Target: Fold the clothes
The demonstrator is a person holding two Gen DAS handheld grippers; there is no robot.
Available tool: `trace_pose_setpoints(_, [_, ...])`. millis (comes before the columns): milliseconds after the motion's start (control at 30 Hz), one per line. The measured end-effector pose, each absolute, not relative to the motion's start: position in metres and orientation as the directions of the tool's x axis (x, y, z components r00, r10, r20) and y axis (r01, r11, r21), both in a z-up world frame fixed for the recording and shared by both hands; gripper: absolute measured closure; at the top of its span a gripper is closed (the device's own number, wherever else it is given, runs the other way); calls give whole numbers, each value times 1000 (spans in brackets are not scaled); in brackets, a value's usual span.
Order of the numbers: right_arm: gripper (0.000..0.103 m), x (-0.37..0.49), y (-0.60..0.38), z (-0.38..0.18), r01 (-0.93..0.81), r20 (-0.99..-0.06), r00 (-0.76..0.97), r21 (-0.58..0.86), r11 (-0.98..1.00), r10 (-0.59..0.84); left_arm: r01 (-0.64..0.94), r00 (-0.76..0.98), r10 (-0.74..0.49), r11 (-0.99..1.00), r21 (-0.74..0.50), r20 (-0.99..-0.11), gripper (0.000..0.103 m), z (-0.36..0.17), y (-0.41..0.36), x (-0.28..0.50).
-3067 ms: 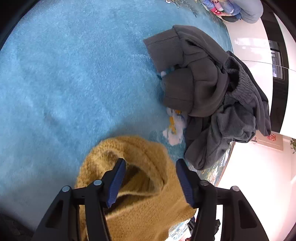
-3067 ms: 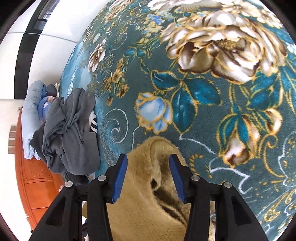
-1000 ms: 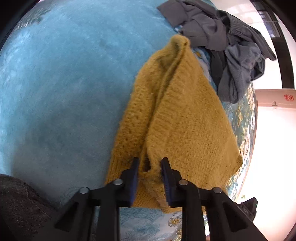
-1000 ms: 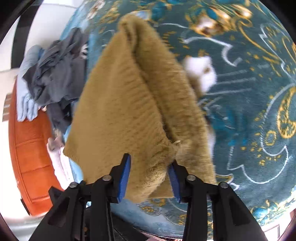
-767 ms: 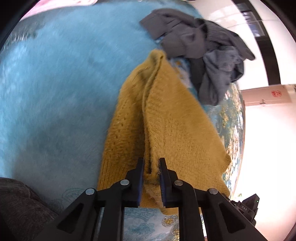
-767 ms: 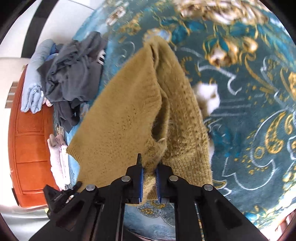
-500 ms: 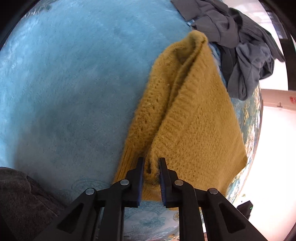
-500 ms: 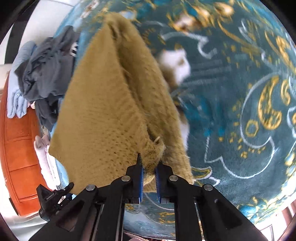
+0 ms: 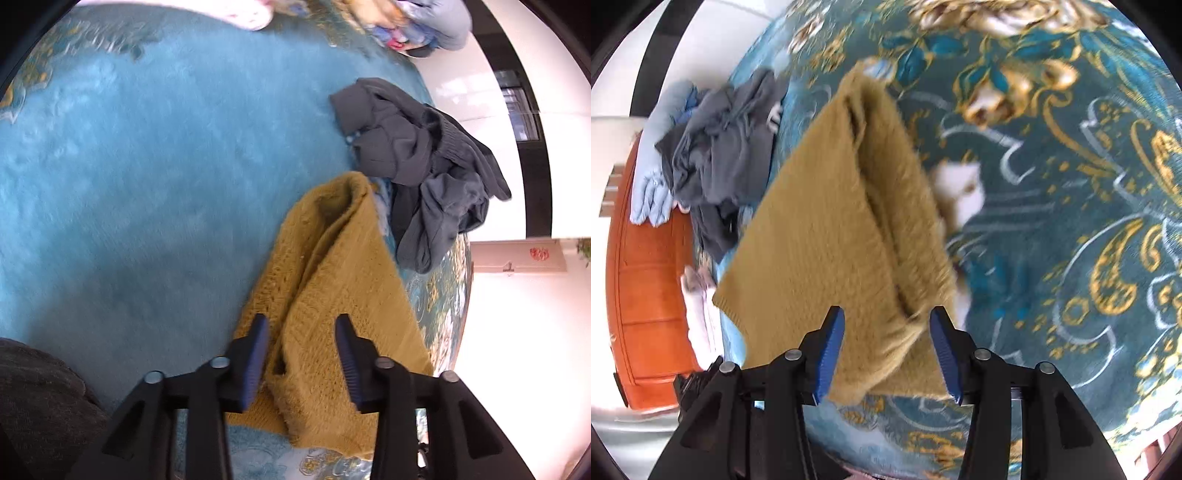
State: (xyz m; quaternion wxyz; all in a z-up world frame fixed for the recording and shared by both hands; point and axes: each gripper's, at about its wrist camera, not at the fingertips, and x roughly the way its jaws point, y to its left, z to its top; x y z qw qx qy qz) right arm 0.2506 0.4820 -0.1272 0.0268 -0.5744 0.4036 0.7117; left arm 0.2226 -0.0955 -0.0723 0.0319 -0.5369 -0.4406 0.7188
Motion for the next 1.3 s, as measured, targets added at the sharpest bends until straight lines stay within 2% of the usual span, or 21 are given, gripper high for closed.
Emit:
trace_pose_setpoints(67, [44, 259, 491, -131, -517, -849, -346, 528, -673, -400, 358, -405, 517, -669, -651, -754, 60, -61, -81, 218])
trace_pose_setpoints(233, [44, 256, 490, -150, -520, -816, -347, 578, -630, -462, 105, -309, 555, -788, -607, -773, 50, -39, -19, 207])
trace_pose_setpoints(433, [44, 241, 481, -164, -491, -812, -330, 583, -647, -481, -142, -69, 518, -851, -506, -852, 49, -60, 95, 183])
trace_pose_setpoints(567, [44, 242, 485, -164, -468, -811, -331, 585, -662, -482, -207, 39, 451, -869, -449, -892, 49, -79, 127, 199])
trace_pose_setpoints(700, [54, 239, 482, -163, -437, -809, -331, 587, -682, -485, -199, 94, 395, -892, -406, -914, 50, -97, 120, 216])
trace_pose_setpoints(867, [63, 236, 479, -164, -441, -820, -316, 573, -691, -478, -208, 103, 390, -891, -403, -915, 50, -99, 118, 214])
trace_pose_setpoints(933, [67, 234, 479, -162, -451, -824, -315, 567, -690, -472, -173, 99, 435, -878, -446, -895, 50, -98, 109, 213])
trace_pose_setpoints(1000, [71, 232, 478, -157, -461, -826, -316, 563, -686, -466, -74, 76, 543, -833, -548, -836, 49, -97, 81, 212])
trace_pose_setpoints(1133, [76, 224, 468, -140, -466, -841, -310, 541, -700, -443, 104, -99, 662, -735, -670, -743, 49, -77, 9, 205])
trace_pose_setpoints(1300, [79, 201, 435, -100, -384, -840, -331, 537, -751, -431, 153, -348, 551, -765, -626, -758, 49, -34, -79, 210])
